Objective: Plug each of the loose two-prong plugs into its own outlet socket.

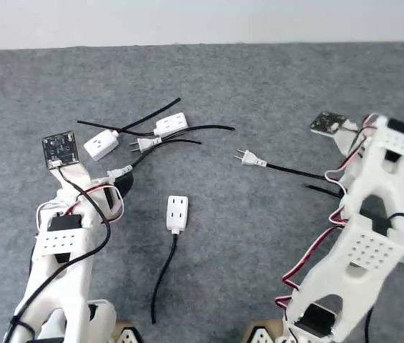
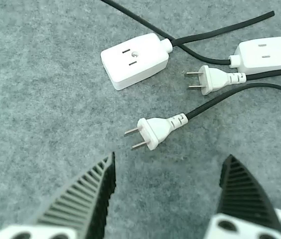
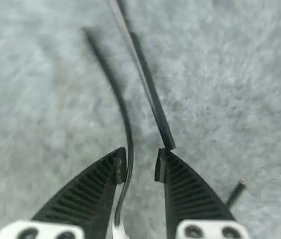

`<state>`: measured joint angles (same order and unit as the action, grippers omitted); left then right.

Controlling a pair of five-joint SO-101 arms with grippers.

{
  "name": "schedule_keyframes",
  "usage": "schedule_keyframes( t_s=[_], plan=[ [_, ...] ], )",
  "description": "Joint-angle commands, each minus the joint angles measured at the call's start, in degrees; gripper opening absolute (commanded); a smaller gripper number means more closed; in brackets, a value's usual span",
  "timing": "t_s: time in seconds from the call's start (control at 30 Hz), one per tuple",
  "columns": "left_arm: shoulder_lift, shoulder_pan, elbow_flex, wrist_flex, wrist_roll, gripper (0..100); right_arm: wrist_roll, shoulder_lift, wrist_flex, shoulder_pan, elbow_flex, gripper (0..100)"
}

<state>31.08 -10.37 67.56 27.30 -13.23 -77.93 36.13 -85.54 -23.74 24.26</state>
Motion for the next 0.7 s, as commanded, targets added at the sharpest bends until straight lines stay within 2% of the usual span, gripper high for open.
schedule_keyframes(
  t_s=[0.0,0.23,0.67],
  plan=[
    [0.1,0.1,-0.8,-1.8,0.5,32,-3.9,-2.7,-5.1,-0.1,8.3,11.7],
    [0.1,0.1,-0.8,-1.8,3.4,32,-4.2,0.0,-5.3,0.9,11.4,11.7],
    [0.1,0.1,-0.8,-1.8,3.6,32,-6.5,9.9,0.3,2.9,11.5,11.7]
  ],
)
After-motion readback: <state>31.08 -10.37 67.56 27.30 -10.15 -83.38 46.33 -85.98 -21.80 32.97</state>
